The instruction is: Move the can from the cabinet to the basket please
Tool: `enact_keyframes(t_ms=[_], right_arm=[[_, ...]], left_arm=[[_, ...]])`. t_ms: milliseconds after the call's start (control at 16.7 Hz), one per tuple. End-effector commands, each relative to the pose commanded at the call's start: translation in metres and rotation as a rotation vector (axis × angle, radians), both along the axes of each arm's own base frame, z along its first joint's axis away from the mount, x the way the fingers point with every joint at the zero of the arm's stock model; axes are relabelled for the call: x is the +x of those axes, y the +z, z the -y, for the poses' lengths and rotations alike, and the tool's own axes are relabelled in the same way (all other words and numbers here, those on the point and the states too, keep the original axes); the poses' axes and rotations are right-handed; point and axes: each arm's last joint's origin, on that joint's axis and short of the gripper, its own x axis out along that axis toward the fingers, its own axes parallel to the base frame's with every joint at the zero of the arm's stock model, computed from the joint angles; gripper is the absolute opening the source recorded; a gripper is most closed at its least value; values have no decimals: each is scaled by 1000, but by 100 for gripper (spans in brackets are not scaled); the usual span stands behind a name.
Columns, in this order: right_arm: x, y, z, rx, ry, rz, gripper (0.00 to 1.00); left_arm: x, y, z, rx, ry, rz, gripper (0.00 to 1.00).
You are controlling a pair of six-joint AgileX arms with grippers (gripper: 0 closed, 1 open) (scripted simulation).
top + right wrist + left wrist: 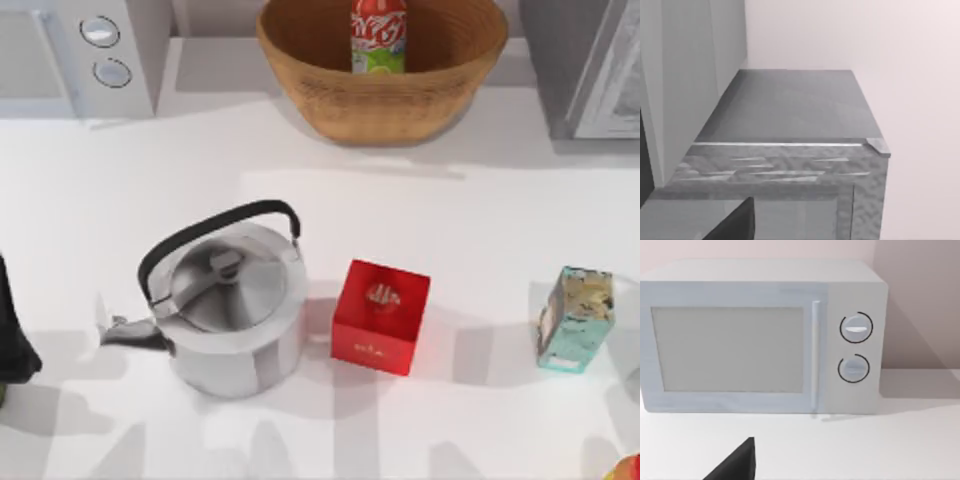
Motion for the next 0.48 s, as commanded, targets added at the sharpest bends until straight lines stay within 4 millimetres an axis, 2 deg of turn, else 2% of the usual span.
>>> enact_keyframes(t_ms=[360,480], right_arm=[[-2,4,-2,-5,-2,3,100],[4,5,-6,-8,-1,6,100]], left_arm=[[0,0,0,0,0,0,100],[0,0,0,0,0,0,100]])
